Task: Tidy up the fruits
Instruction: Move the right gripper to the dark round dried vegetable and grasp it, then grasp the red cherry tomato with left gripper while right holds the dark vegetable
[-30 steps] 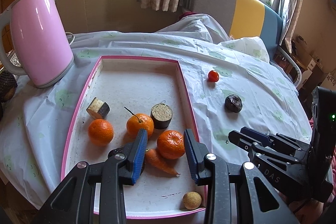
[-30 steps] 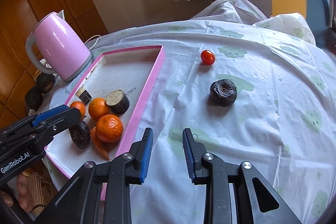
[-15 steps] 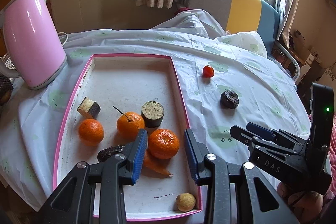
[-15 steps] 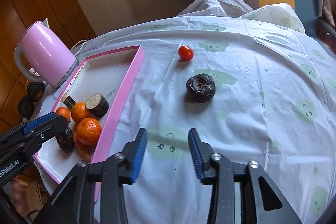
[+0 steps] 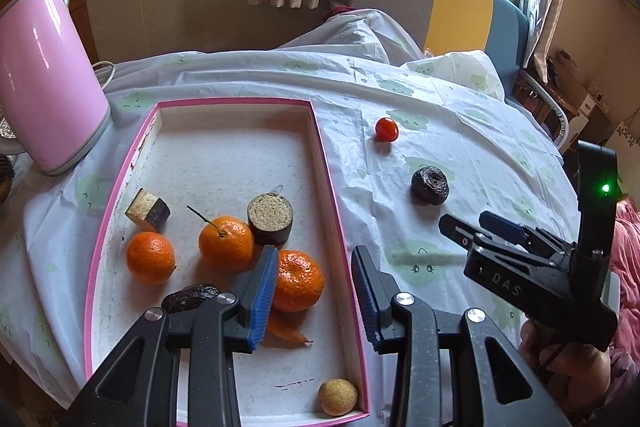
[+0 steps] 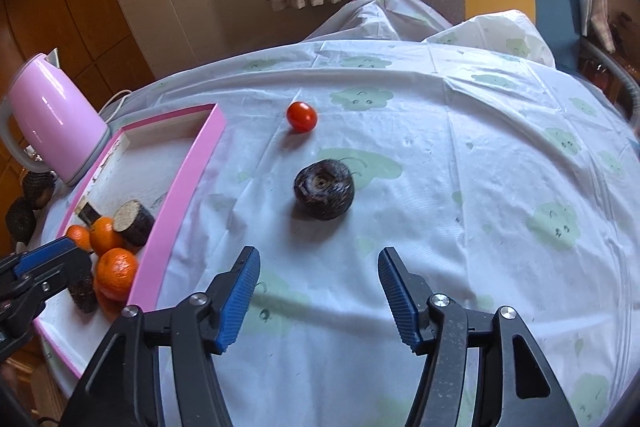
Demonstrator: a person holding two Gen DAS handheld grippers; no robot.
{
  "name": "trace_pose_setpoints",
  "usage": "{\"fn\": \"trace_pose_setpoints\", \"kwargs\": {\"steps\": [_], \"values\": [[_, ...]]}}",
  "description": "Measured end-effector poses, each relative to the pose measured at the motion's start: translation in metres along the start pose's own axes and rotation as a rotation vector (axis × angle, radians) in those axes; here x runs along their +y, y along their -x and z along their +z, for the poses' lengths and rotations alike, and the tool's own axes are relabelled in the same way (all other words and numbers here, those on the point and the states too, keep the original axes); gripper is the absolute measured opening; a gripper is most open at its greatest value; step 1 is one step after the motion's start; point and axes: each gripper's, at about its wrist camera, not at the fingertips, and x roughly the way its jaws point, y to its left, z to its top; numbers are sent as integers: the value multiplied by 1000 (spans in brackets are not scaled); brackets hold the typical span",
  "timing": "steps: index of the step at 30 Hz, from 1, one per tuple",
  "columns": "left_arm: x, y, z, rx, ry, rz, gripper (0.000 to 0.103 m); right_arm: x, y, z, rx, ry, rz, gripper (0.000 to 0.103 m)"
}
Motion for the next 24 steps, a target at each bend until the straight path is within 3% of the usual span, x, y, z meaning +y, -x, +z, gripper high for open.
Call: {"fn": "trace_pose_setpoints", "kwargs": {"steps": [10,20,23,24], "values": [[-7,-10,7,11,-7,-19,38,-15,-24,25,-8,-19,-16,63],[-14,-23,17,26,-17,-24,38,-1,-54,39,34,52,-15,62],[-19,-28,23,30,-24,-28,38,5,-56,38,36,105,-44,41],[-21,-29,24,32,-26,-30,38,6,-55,37,36,118,-52,41]]}}
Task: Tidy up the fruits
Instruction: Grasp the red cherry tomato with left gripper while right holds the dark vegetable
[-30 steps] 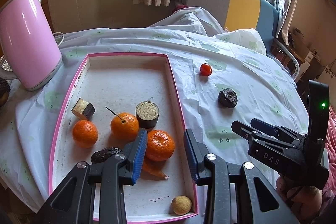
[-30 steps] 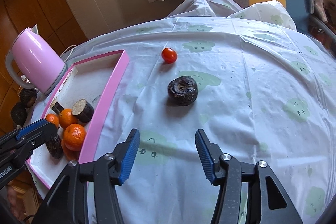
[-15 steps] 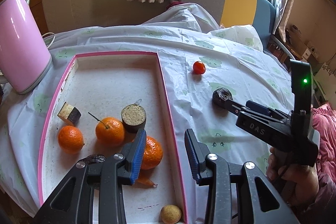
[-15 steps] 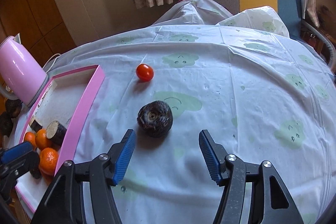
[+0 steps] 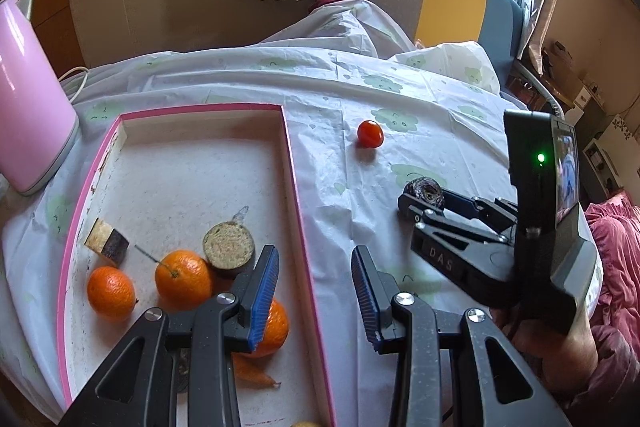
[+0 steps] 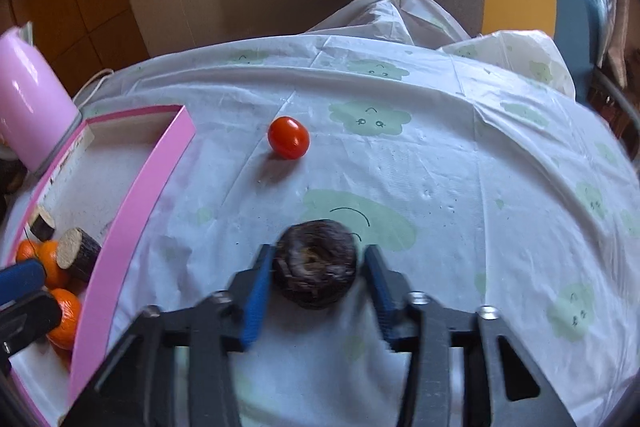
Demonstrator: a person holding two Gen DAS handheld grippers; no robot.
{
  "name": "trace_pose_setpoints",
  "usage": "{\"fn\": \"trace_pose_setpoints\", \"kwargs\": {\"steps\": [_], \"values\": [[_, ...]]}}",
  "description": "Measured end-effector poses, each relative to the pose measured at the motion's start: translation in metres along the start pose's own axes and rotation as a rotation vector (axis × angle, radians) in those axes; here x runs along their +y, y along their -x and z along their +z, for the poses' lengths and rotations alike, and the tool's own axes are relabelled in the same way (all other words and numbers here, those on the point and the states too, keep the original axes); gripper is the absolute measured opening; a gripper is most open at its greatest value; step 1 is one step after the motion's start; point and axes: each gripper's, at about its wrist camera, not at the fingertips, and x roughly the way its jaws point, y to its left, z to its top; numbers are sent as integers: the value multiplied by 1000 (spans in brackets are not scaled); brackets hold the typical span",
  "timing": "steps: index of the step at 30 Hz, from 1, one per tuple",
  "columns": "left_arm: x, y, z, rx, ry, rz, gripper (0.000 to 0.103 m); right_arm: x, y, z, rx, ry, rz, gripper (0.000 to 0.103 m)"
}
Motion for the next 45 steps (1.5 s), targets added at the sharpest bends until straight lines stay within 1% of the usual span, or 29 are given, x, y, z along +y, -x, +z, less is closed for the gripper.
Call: {"fn": "trace_pose_setpoints", "kwargs": {"steps": [2,5,10,15,18,24,25,26,29,32,36,37,38,39,41,45], "values": [[-3,-3,6,0,-5,-7,38,-2,2,-1,3,-1,2,41],[-10,-10,17,5,-10,-25,38,-10,7,-6,0,-14,-23,41],[-22,-28,37,25,-10,-46,38,-31,13,-14,1,-72,-47,41],[-33,-49,56,46,2,-69,38,-38,14,-16,-17,-72,-55,41],[-39,-62,65,56,-1,-52,38,-36,13,-17,-25,-56,-61,41],[-49,-87,88,66,3,-46,38,-32,12,-18,-34,-34,-82,41],[-50,-91,92,65,5,-43,39,-32,12,-18,-36,-36,-81,41],[-52,-95,96,63,3,-39,42,-32,12,-18,-36,-36,-81,41],[-54,-108,105,73,5,-30,43,-32,12,-19,-36,-36,-80,42],[-57,-118,111,78,3,-17,43,-33,12,-19,-37,-37,-74,42],[-59,-132,114,103,15,-24,43,-35,11,-19,-40,-48,-57,42],[-58,-135,113,109,21,-24,42,-36,11,-19,-40,-50,-55,42],[-58,-138,112,112,25,-25,32,-36,11,-19,-41,-50,-53,42],[-58,-141,111,116,25,-25,28,-36,11,-19,-42,-50,-52,42],[-57,-142,108,111,25,-38,28,-37,11,-19,-43,-52,-48,42],[-58,-139,105,101,11,-34,27,-36,10,-19,-42,-50,-49,42]]}}
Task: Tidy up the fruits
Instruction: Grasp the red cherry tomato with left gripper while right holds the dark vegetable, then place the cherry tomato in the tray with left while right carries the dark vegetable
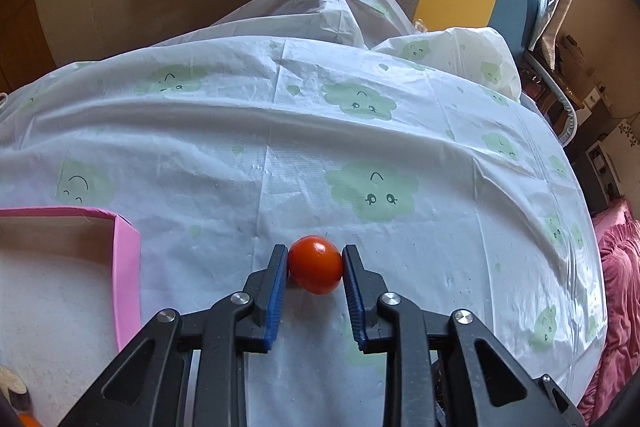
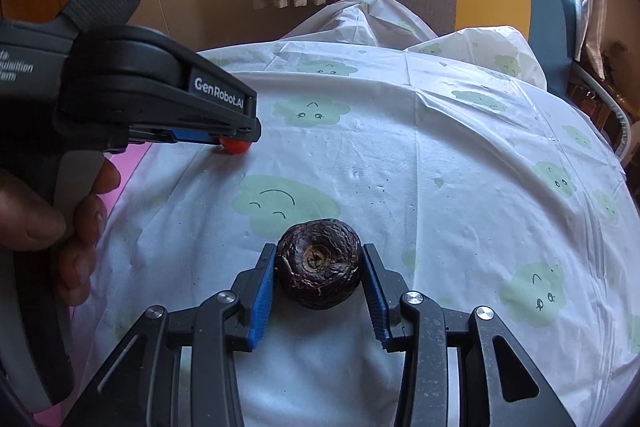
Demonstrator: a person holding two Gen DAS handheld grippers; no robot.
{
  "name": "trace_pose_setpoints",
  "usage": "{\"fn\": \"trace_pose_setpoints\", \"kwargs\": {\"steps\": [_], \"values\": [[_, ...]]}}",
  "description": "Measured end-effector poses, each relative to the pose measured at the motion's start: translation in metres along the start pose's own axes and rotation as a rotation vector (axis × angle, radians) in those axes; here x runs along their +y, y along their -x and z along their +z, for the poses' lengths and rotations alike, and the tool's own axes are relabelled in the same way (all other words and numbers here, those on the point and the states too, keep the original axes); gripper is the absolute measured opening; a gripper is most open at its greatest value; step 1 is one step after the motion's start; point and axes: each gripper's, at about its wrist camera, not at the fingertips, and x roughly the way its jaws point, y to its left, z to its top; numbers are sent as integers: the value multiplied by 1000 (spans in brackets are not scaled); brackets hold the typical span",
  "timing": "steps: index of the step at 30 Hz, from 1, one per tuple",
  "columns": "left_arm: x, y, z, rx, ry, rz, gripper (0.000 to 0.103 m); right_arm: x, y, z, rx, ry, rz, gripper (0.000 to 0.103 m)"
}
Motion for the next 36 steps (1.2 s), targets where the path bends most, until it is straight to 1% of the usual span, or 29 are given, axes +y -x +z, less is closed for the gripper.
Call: {"fn": "trace_pose_setpoints", "kwargs": {"steps": [9,15,36], "values": [[3,9,-9,1,-3,17,27,1,0,0,3,5,-5,42],[3,23,-17,-17,-20,27,27,2,0,0,2,15,-13,42],[7,69,-41,-67,-20,16,27,9,8,-7,4,54,-33,41]]}}
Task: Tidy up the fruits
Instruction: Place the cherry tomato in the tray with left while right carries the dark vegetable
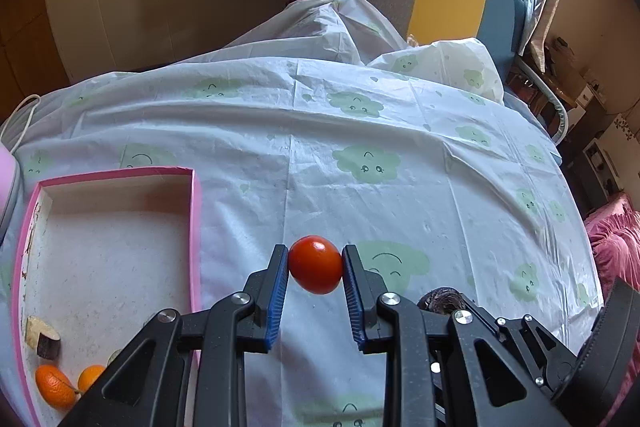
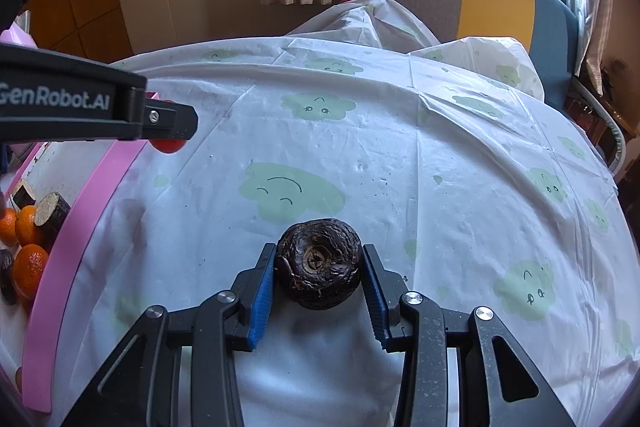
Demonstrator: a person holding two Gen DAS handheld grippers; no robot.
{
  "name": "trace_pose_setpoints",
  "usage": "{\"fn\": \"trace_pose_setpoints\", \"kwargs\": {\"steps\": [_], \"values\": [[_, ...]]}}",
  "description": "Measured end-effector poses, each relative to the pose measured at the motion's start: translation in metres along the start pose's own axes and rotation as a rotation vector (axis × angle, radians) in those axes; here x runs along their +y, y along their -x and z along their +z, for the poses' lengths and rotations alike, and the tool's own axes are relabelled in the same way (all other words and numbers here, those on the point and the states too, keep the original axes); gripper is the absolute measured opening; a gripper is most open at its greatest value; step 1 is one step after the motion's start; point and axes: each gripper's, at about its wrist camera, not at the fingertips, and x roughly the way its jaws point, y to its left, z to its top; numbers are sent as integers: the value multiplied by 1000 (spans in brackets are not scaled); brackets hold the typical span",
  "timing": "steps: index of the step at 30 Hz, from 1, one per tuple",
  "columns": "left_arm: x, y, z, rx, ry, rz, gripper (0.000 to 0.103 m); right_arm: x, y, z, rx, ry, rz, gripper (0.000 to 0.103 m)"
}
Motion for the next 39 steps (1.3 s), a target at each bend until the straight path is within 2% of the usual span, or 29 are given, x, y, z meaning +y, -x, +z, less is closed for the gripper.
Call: {"fn": "trace_pose_setpoints", "kwargs": {"steps": [20,34,39], "values": [[19,51,-34,-54,16,-18,27,19,20,-19,21,36,-5,41],[70,113,-72,-165,61,49,27,41,31,-28,37,66,-2,41],[96,129,-88,-193,94,88,27,49,33,-29,46,56,29,41]]}}
